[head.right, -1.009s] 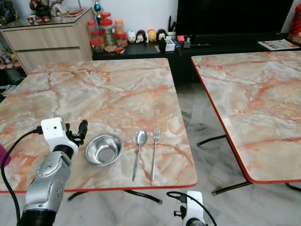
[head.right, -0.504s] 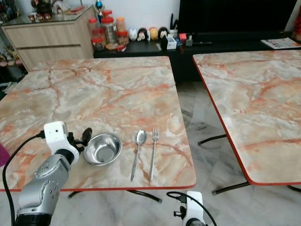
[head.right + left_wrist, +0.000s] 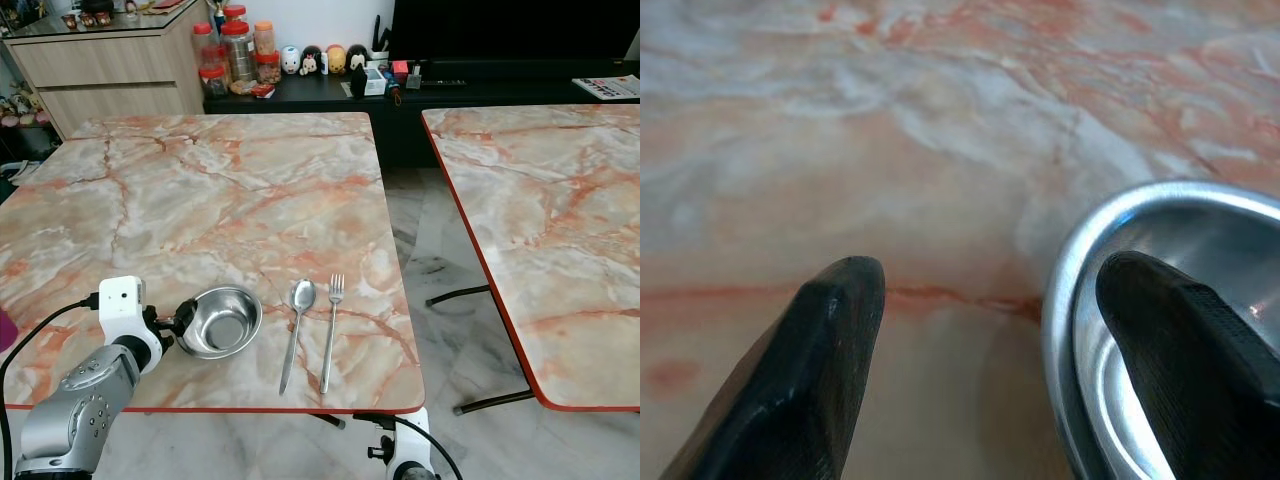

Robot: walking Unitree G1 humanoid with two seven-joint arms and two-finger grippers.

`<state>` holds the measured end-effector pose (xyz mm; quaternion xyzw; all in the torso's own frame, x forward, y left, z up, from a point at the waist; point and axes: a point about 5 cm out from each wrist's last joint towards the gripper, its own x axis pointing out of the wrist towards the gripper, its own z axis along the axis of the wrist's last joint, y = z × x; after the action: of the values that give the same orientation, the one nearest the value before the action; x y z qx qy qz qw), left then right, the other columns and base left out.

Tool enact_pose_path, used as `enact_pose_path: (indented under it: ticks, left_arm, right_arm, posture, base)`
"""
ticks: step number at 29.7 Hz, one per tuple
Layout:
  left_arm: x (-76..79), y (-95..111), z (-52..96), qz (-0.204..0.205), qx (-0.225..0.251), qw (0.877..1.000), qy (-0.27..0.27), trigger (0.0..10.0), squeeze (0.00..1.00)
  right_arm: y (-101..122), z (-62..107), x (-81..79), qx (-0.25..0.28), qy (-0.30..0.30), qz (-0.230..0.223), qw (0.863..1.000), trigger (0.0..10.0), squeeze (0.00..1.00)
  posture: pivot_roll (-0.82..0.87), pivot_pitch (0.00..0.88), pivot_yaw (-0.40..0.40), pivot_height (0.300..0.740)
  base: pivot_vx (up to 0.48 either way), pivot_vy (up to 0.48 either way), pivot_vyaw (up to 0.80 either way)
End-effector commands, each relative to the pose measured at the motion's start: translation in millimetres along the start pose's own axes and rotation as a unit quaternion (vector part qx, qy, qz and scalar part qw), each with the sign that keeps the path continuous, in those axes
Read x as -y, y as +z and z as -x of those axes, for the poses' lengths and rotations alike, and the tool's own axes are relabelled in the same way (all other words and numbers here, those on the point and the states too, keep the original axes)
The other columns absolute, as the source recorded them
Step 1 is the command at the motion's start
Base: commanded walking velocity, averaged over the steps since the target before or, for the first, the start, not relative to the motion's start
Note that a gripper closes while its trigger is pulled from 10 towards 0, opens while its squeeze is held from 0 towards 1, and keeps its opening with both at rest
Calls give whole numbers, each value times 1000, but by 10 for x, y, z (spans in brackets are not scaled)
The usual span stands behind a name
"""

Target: Setting the table

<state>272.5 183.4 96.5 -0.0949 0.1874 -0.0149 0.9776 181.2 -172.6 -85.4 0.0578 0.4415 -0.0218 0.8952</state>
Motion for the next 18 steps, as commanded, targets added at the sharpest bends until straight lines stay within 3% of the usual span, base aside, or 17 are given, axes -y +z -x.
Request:
enact_pose_path:
  ticks: [1, 18]
  left_arm:
    - [41, 46, 9, -5, -6, 1000, -25, 10000, 0]
    - [129, 4, -27, -26, -37, 998, -49, 10000, 0]
  right_arm:
    - [20, -5, -6, 3, 2, -2, 1000, 10000, 0]
    - [37, -9, -12, 5, 2, -8, 1000, 10000, 0]
  posture:
    - [103, 0, 48, 740]
    - [97, 0, 44, 740]
  base:
    - [0, 0, 0]
    - [0, 0, 0]
